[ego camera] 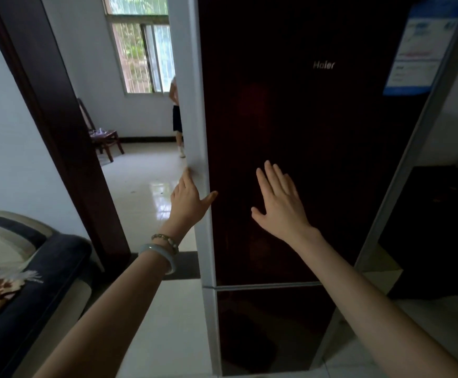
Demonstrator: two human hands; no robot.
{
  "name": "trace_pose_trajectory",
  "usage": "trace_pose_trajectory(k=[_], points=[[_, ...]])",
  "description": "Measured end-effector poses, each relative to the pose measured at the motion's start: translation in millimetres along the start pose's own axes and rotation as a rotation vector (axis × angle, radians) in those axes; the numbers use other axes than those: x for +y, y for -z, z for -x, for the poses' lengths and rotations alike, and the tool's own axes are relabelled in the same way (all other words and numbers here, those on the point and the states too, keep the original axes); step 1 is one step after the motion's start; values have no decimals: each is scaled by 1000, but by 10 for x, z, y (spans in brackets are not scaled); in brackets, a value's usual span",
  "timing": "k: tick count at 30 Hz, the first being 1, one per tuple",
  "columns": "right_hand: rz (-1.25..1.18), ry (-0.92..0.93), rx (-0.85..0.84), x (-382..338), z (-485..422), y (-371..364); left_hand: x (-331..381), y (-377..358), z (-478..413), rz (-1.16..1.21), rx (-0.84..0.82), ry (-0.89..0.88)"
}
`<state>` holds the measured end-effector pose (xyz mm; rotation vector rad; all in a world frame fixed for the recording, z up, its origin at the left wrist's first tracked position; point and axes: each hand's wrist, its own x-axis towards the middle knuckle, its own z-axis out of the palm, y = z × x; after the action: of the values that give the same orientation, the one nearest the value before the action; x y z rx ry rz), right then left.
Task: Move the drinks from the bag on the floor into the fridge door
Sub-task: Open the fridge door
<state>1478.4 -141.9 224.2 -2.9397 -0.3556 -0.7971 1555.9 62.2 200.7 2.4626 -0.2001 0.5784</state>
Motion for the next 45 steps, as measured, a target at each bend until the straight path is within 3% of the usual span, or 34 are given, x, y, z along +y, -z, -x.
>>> trace_pose_trajectory(k=[11, 19, 33, 40, 45], points=[[-26, -46, -208, 124, -159, -317, -170, -123, -126, 236, -124, 118], [-77, -3, -152, -29, 15, -184, -138, -79, -56, 262, -118, 70], [-70, 138, -150, -529, 792, 42, -121, 195, 1134, 104, -39, -284], [-32, 68, -156, -602, 1405, 233, -74, 322, 1583, -38, -92, -466], [-35, 14, -149, -598, 1816, 454, 108, 377, 1945, -2, -125, -522]])
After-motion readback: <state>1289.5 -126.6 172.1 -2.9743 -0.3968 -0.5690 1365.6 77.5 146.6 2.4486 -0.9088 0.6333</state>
